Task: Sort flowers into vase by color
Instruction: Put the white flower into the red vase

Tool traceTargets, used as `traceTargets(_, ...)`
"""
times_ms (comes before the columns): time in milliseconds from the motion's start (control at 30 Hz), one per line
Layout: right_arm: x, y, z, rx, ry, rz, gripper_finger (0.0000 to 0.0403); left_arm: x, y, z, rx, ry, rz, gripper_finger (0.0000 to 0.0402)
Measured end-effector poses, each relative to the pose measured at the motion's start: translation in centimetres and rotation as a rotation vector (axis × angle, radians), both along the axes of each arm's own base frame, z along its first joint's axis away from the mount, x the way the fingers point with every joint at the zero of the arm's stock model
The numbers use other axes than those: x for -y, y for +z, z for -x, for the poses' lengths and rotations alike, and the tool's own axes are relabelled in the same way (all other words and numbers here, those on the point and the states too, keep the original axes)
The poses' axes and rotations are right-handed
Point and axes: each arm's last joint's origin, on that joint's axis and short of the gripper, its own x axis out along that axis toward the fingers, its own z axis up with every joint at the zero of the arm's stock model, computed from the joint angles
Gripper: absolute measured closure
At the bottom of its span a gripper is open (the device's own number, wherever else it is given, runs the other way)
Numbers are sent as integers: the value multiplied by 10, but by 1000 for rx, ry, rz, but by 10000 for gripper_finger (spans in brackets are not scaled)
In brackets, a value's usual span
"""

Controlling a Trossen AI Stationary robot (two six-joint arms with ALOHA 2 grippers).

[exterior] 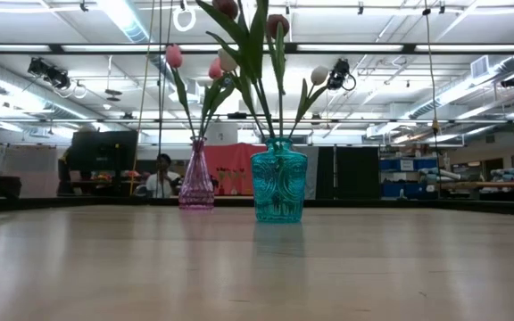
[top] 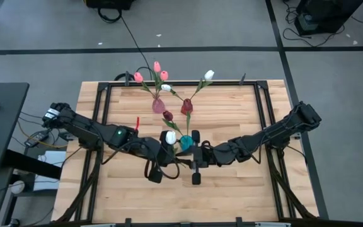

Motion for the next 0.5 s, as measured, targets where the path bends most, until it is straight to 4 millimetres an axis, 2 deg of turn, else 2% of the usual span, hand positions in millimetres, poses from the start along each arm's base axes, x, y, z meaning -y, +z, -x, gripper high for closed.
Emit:
traceTargets(100,0,-1,0,-6,0,1,383,-1,1,-1,21,12,-30,388)
traceTargets(133,0,0,0,-4,0,3,389,-1,1,-1,27,15,-40,382)
traceTargets(367,-5,-1,3,-20,11,-9,388,-2,4,1,39,10,-61,285)
traceTargets(500,-15,7,19,-35,-6,5,396,1,9,13,24,-4,-66,249)
